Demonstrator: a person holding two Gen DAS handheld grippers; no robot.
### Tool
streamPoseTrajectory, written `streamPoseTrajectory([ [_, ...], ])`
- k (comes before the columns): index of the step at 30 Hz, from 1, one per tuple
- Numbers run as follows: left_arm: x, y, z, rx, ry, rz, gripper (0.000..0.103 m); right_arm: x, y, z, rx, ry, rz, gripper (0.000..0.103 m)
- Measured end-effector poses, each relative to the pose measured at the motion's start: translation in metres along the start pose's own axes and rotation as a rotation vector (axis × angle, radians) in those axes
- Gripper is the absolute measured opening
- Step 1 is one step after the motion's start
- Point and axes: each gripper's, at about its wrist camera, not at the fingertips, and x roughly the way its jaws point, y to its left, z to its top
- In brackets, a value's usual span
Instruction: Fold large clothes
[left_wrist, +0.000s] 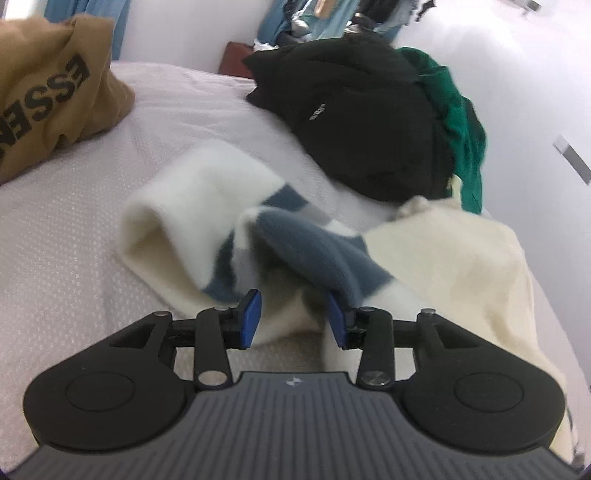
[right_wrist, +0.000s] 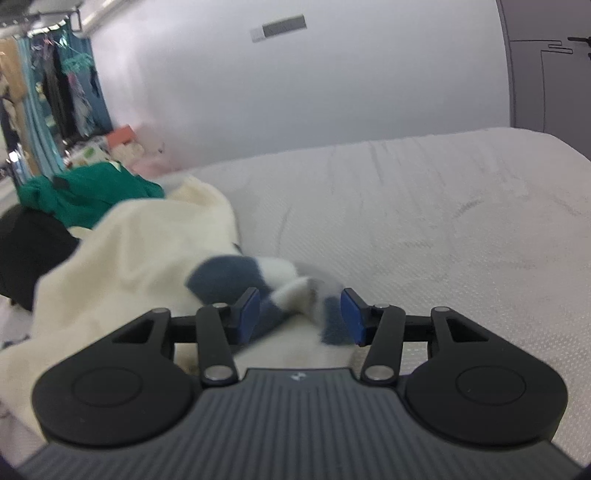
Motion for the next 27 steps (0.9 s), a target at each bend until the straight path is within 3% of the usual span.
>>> streamPoseTrajectory([
  [2,-0.012,-0.004,-0.007,0.007,0.000,-0.028,0.046,-0.011,0.002,-0.003,0.010,-0.017,0.044,0.051],
  [6,-0.030,-0.008,-0.018,-0.009,0.033,-0.144,0.060,-0.023,0.011,-0.012,0.013,-0.009,0.154,0.051],
  [10,-0.045,-0.017,-0.029,0.002,0.024,-0.217,0.065,-0.023,0.024,-0.024,0.041,0.082,0.312,0.054],
  [13,-0.041,-0.027,-0.038,0.013,0.073,-0.261,0.065,-0.013,0.034,-0.036,0.078,0.174,0.419,0.060],
  [24,0.017,-0.063,-0.078,0.067,0.346,-0.325,0.063,0.023,0.050,-0.060,0.157,0.364,0.462,0.061],
  [26,0.022,-0.066,-0.078,0.077,0.349,-0.322,0.052,0.030,0.050,-0.061,0.175,0.378,0.468,0.060],
  [27,0.024,-0.068,-0.077,0.083,0.346,-0.318,0.041,0.031,0.050,-0.060,0.178,0.377,0.470,0.050],
])
